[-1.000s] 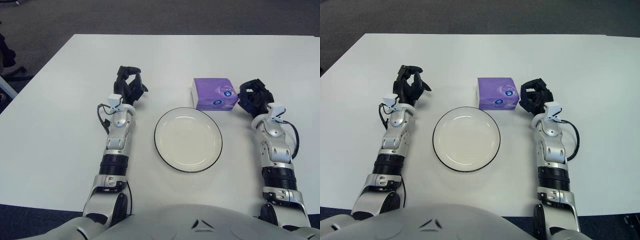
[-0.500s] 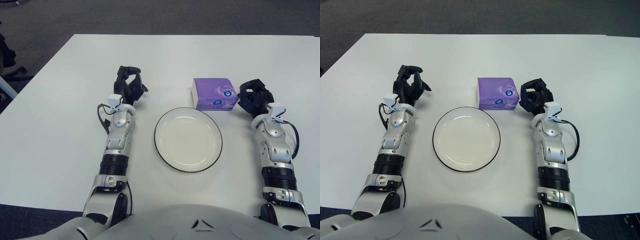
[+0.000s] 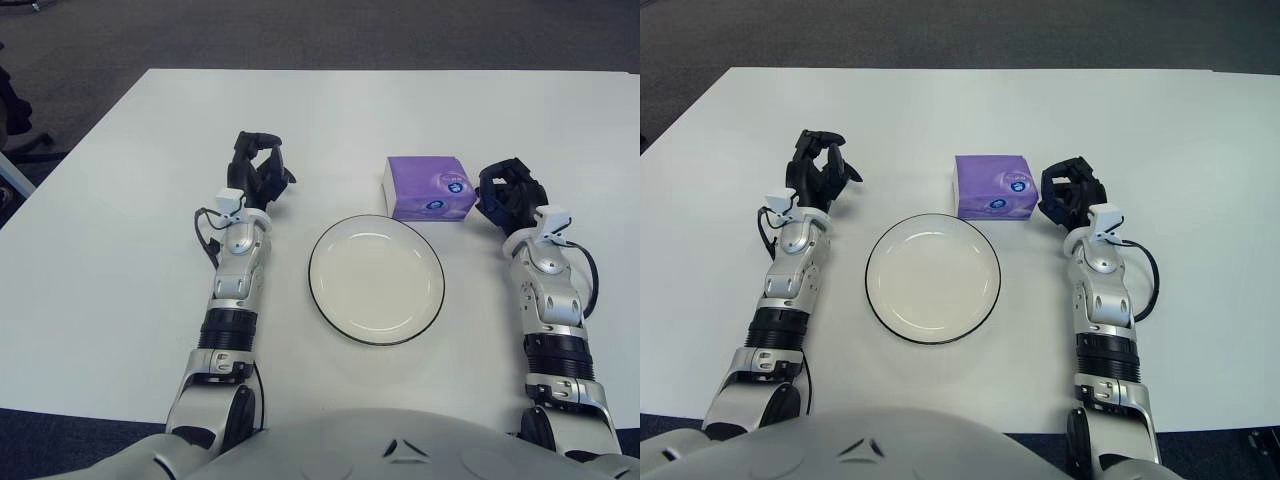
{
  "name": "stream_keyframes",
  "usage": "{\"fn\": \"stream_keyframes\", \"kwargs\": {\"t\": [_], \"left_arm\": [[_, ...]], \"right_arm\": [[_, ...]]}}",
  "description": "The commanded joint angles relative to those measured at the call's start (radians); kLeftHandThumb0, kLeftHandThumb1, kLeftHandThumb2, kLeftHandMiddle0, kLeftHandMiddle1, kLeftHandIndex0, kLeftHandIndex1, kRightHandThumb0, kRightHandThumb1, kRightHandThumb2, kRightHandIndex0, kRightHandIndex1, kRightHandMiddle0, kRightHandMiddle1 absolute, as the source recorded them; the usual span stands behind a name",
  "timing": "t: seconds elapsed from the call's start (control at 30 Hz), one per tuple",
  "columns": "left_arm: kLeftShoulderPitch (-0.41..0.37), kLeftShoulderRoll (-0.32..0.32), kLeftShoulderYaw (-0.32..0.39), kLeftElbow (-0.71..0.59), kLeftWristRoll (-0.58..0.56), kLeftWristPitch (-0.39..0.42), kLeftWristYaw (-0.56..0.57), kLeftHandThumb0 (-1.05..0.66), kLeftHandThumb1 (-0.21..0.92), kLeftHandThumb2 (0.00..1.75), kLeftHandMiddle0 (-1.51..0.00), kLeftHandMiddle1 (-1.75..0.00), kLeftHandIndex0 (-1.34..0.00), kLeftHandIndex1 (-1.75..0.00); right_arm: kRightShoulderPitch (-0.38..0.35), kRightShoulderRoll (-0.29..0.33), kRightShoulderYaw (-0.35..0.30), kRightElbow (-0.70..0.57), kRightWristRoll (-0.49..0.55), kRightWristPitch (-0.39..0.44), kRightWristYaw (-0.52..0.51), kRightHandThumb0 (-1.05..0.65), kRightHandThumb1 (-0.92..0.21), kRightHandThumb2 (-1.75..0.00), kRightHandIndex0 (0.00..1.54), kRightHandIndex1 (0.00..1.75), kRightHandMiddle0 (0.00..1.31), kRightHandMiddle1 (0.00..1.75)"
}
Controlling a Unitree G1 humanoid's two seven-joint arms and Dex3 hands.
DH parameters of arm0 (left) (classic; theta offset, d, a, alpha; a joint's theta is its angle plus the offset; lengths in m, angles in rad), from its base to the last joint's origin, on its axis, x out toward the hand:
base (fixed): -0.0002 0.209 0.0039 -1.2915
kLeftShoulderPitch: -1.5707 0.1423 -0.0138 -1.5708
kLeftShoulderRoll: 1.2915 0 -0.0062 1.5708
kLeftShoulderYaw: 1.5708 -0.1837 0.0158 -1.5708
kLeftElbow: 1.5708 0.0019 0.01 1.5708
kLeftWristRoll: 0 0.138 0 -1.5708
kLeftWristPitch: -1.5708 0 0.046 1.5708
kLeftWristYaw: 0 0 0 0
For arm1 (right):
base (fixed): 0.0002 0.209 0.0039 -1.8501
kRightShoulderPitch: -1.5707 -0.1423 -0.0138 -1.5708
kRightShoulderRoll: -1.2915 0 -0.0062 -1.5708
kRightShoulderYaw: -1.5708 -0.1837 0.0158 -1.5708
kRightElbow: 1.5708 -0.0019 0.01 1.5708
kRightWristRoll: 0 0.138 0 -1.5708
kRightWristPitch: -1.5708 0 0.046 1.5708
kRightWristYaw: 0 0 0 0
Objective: Put the tissue paper into the plate.
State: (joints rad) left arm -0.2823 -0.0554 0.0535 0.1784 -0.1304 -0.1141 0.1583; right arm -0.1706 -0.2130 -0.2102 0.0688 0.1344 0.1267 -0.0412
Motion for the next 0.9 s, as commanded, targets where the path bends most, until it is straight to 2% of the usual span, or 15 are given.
{"fn": "stream_keyframes", "kwargs": {"t": [0.0,0.03,0.07,0.1,0.13,0.2,0.27,0.3,0.4,0.47,0.53,0.6,0.67,0.77,0.87], "left_arm": [[0.156,-0.039,-0.006,0.103,0.014,-0.015,-0.008,-0.36,0.79,0.68,-0.86,-1.75,-0.28,-1.75],[0.155,-0.039,-0.005,0.105,0.014,-0.015,-0.008,-0.36,0.79,0.68,-0.86,-1.75,-0.28,-1.75],[0.155,-0.039,-0.005,0.108,0.014,-0.017,-0.008,-0.36,0.80,0.68,-0.86,-1.75,-0.28,-1.75],[0.155,-0.038,-0.005,0.109,0.015,-0.017,-0.009,-0.36,0.80,0.68,-0.86,-1.75,-0.28,-1.75],[0.155,-0.038,-0.005,0.110,0.014,-0.017,-0.009,-0.36,0.80,0.68,-0.86,-1.75,-0.28,-1.75],[0.154,-0.037,-0.005,0.112,0.014,-0.017,-0.009,-0.36,0.80,0.68,-0.86,-1.75,-0.28,-1.75],[0.153,-0.035,-0.005,0.118,0.013,-0.021,-0.010,-0.36,0.80,0.68,-0.86,-1.75,-0.28,-1.75],[0.153,-0.035,-0.005,0.120,0.012,-0.022,-0.010,-0.36,0.80,0.68,-0.86,-1.75,-0.28,-1.75],[0.150,-0.034,-0.004,0.126,0.011,-0.023,-0.010,-0.36,0.80,0.68,-0.86,-1.75,-0.28,-1.75],[0.146,-0.032,-0.003,0.132,0.011,-0.024,-0.011,-0.36,0.80,0.68,-0.86,-1.75,-0.28,-1.75],[0.141,-0.031,0.000,0.137,0.011,-0.024,-0.012,-0.36,0.80,0.68,-0.86,-1.75,-0.28,-1.75],[0.137,-0.031,0.001,0.141,0.011,-0.024,-0.012,-0.36,0.80,0.68,-0.86,-1.75,-0.28,-1.75],[0.135,-0.030,0.002,0.143,0.012,-0.026,-0.012,-0.36,0.80,0.68,-0.86,-1.75,-0.28,-1.75],[0.131,-0.030,0.002,0.148,0.013,-0.029,-0.011,-0.36,0.80,0.68,-0.86,-1.75,-0.28,-1.75],[0.129,-0.029,0.002,0.152,0.012,-0.032,-0.011,-0.36,0.80,0.68,-0.86,-1.75,-0.28,-1.75]], "right_arm": [[-0.073,0.099,-0.087,-0.002,0.341,0.105,0.104,-0.37,-0.73,-0.76,0.83,1.75,0.32,1.75],[-0.193,0.139,-0.150,-0.047,0.589,0.158,0.181,-0.46,-0.77,-0.79,0.70,1.48,0.25,1.47],[-0.277,0.139,-0.165,-0.043,0.642,0.122,0.249,-0.57,-0.83,-0.85,0.57,0.99,0.17,1.03],[-0.312,0.106,-0.123,-0.016,0.513,-0.008,0.254,-0.63,-0.86,-0.85,0.52,0.64,0.13,0.71],[-0.309,0.072,-0.078,0.014,0.364,-0.114,0.238,-0.63,-0.87,-0.83,0.51,0.51,0.12,0.60],[-0.295,-0.085,0.080,0.099,-0.174,-0.367,-0.032,-0.63,-0.90,-0.64,0.45,0.22,0.10,0.32],[-0.292,-0.183,0.172,0.139,-0.484,-0.431,-0.236,-0.58,-0.91,-0.43,0.38,0.11,0.11,0.21],[-0.294,-0.195,0.184,0.147,-0.525,-0.433,-0.267,-0.56,-0.91,-0.33,0.34,0.07,0.11,0.17],[-0.384,-0.358,0.414,0.325,-0.949,-0.324,-0.706,-0.57,-0.92,-0.24,0.24,0.02,0.21,0.12],[-0.407,-0.331,0.383,0.403,-0.879,-0.462,-0.706,-0.57,-0.92,-0.26,0.22,0.02,0.27,0.12],[-0.405,-0.214,0.244,0.428,-0.582,-0.612,-0.453,-0.57,-0.92,-0.32,0.23,0.02,0.29,0.11],[-0.409,-0.095,0.129,0.400,-0.244,-0.625,-0.152,-0.62,-0.92,-0.46,0.26,0.03,0.27,0.08],[-0.421,-0.033,0.077,0.363,-0.046,-0.572,0.011,-0.66,-0.92,-0.58,0.29,0.03,0.25,0.06],[-0.430,0.048,0.003,0.253,0.196,-0.393,0.103,-0.71,-0.92,-0.73,0.33,0.03,0.21,0.03],[-0.437,0.078,-0.025,0.226,0.268,-0.356,0.111,-0.74,-0.92,-0.79,0.34,0.03,0.19,0.02]]}}
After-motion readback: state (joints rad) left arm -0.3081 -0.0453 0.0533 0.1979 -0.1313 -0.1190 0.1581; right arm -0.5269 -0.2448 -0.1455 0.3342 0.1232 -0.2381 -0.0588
